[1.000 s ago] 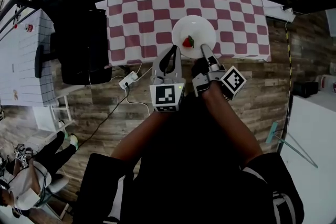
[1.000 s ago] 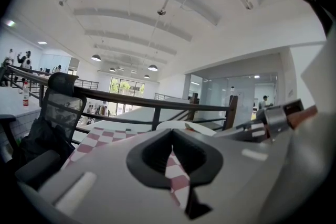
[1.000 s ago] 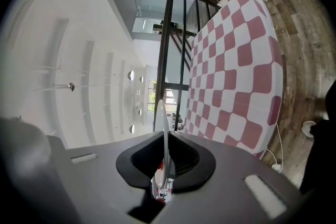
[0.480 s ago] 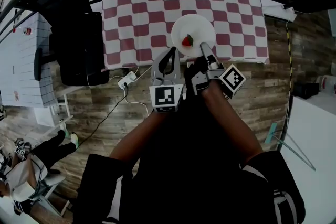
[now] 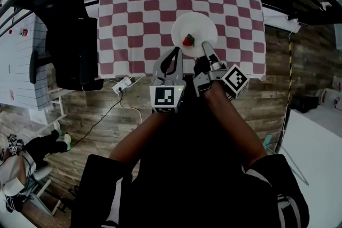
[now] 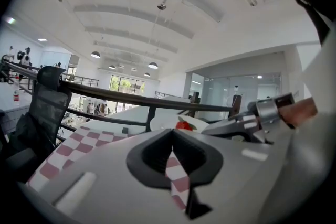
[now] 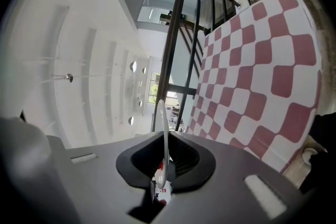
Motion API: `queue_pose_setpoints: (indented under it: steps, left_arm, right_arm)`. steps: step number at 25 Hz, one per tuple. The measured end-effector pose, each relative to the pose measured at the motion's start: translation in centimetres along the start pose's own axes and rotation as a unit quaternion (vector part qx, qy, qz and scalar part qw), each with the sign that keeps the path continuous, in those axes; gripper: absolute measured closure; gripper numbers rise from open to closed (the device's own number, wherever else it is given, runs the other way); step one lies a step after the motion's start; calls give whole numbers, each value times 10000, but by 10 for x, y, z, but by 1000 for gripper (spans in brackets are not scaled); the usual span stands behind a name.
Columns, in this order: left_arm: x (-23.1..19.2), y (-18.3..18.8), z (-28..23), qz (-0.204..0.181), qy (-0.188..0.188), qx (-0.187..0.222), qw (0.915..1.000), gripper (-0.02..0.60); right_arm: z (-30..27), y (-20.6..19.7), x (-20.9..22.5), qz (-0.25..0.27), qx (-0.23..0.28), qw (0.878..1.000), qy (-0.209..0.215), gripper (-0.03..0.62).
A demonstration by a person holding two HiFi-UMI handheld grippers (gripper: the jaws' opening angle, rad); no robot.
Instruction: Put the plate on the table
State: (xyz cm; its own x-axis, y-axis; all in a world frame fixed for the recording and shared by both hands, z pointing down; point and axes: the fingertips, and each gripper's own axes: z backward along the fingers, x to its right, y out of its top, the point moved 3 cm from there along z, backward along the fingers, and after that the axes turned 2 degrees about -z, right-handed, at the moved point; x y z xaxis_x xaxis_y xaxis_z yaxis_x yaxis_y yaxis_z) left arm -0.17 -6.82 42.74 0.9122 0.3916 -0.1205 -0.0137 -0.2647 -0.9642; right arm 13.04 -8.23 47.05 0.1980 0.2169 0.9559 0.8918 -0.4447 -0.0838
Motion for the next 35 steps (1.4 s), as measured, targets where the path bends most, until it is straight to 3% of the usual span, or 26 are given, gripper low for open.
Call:
queue_pose_setpoints:
  steps: [8, 16, 21, 27, 35]
  left_arm:
    - [2, 0, -35, -98, 337, -132, 9993, 571]
    - [1, 12, -62, -90, 945, 122, 9954, 571]
    - [-8, 2, -58, 10, 1163, 52, 9932, 571]
    - [-33, -6, -58, 33, 1483, 21, 9889, 571]
    - [-62, -19, -53, 245, 1667, -221, 9855, 571]
  right_arm:
    - [-30, 45, 4, -196, -156, 9996, 146, 575]
    - [-67, 68, -10, 30, -566, 9973, 475, 576]
    - [-82, 66, 6, -198, -791, 9947, 625, 576]
    - [-99, 52, 20, 156, -1170, 9925, 320, 576]
    - [-128, 28, 35, 452, -1341, 9879, 631, 576]
